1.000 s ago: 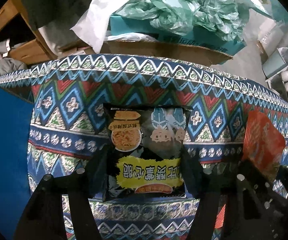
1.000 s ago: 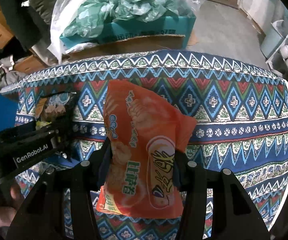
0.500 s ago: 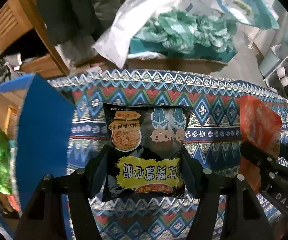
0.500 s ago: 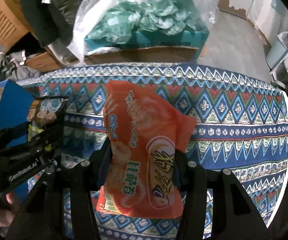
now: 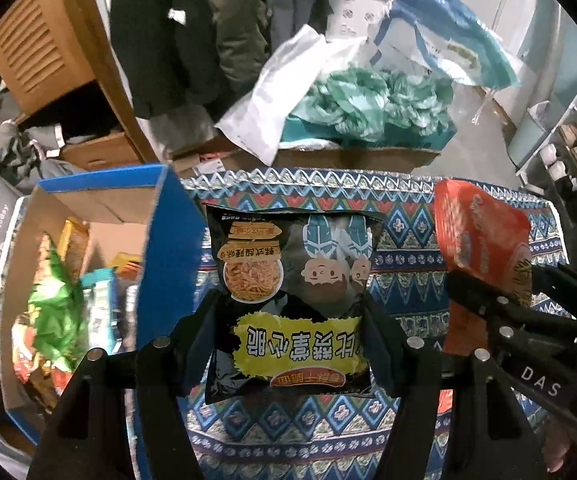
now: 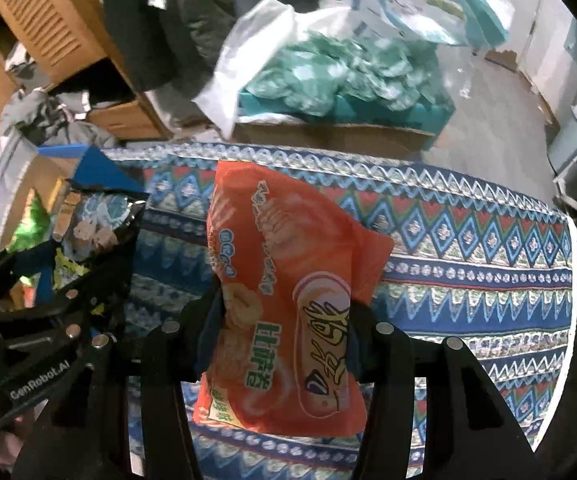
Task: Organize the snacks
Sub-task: 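Lift the orange-red bag and black noodle bag and carry both over the box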
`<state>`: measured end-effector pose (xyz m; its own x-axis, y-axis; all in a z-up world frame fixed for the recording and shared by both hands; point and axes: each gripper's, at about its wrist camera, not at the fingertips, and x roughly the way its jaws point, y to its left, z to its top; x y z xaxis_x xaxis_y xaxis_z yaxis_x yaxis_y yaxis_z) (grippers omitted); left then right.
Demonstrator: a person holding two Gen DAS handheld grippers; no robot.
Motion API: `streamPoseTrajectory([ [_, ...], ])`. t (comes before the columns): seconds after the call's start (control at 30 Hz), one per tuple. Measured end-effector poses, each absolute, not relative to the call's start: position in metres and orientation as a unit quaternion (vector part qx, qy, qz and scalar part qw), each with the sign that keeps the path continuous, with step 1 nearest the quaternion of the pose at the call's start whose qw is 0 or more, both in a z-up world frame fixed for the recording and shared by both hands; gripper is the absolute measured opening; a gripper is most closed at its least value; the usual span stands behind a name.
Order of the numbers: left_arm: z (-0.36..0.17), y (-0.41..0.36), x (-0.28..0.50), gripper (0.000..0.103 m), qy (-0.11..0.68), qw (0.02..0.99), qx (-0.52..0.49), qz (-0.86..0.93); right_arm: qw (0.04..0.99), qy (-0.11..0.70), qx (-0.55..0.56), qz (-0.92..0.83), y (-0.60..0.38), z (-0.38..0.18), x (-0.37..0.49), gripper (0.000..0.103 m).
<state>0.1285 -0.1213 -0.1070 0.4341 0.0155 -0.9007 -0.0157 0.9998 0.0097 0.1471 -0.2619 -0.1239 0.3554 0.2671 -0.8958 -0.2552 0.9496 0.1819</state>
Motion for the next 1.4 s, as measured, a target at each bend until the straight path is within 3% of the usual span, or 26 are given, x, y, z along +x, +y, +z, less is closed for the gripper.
streamPoseTrajectory([
  [0.6, -0.071, -0.031, 0.079, 0.067, 0.502, 0.863, -0.019, 0.059, 0.829, 0.511, -0.021, 0.227, -0.174, -0.075, 0.126, 0.051],
  [1.4, -0.087, 0.084, 0.042, 0.068, 0.504, 0.85, -0.075, 0.134, 0.792, 0.523, -0.039, 0.312, -0.044, -0.07, 0.115, 0.051],
])
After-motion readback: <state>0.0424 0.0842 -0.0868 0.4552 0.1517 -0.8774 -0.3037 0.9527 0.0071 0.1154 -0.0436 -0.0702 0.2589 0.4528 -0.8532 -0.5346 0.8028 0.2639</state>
